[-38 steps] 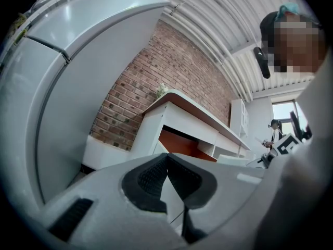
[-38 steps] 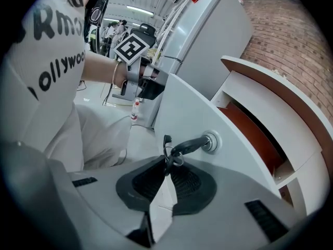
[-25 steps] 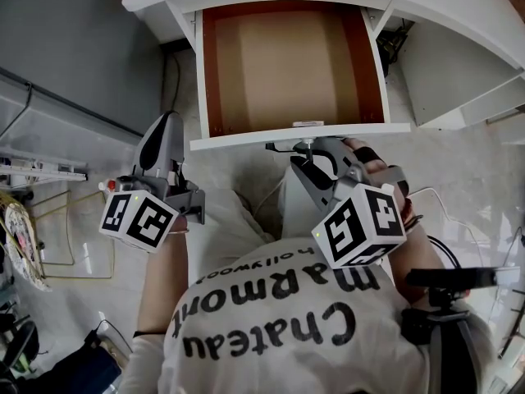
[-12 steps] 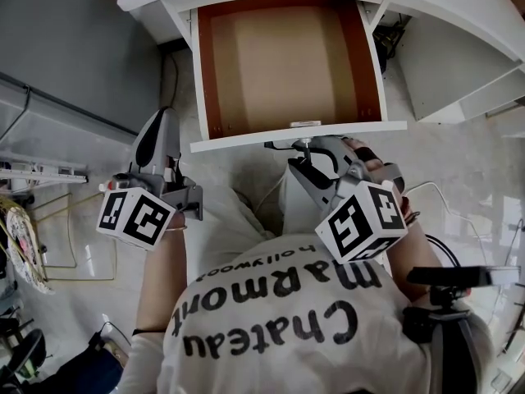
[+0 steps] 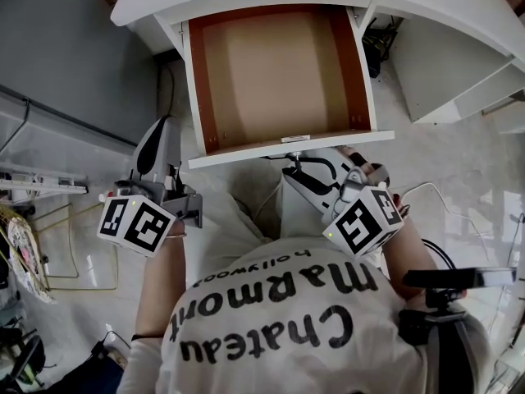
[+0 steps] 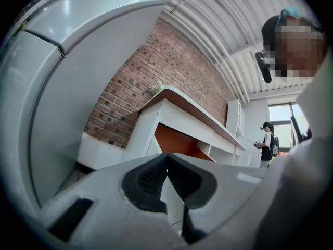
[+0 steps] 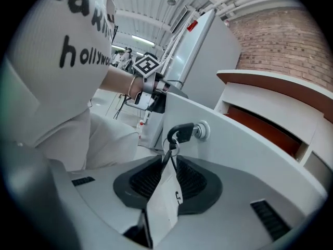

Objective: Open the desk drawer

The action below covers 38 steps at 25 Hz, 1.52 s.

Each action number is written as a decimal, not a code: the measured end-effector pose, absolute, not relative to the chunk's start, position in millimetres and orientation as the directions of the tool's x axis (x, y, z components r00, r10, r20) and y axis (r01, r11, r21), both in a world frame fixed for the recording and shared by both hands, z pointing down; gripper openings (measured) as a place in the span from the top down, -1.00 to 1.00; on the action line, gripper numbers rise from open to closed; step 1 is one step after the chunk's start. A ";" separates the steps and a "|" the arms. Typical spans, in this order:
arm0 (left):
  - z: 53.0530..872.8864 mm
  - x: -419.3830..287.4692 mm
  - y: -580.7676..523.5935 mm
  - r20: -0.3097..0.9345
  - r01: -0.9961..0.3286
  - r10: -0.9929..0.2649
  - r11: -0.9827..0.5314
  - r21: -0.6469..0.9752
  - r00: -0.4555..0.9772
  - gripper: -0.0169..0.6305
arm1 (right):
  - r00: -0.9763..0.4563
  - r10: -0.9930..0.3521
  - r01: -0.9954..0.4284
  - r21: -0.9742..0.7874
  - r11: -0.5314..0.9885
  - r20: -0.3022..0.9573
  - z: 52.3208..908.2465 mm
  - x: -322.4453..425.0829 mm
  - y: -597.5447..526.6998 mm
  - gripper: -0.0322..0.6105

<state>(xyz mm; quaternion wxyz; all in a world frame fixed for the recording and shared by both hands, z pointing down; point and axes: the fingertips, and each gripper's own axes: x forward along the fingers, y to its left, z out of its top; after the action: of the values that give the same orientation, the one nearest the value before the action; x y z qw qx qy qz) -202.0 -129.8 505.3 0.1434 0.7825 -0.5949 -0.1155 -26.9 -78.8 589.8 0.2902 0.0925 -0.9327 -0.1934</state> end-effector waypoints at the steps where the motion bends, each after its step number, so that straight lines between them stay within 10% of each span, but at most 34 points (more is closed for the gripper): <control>1: 505.3 -201.8 -129.3 -0.009 -0.898 -0.964 -0.252 0.360 0.266 0.90 | -0.828 -0.282 -0.065 0.418 0.906 0.484 590.6 -26.4 -78.6 0.71; 27: 517.3 -199.7 -136.1 0.055 -0.910 -0.951 -0.273 0.310 0.304 0.90 | -0.917 -0.296 -0.141 0.473 0.870 0.270 604.6 -20.5 -79.4 0.72; 38: 500.6 -169.7 -126.9 0.053 -0.831 -0.839 -0.526 0.178 0.542 0.90 | -0.903 -0.289 -0.149 0.400 0.905 0.318 606.0 -20.5 -75.4 0.71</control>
<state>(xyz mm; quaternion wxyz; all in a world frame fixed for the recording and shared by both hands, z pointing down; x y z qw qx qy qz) -169.7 -126.9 500.6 0.0915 0.8733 -0.4781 -0.0194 -20.5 -75.4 606.0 0.1882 0.1142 -0.9575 -0.1863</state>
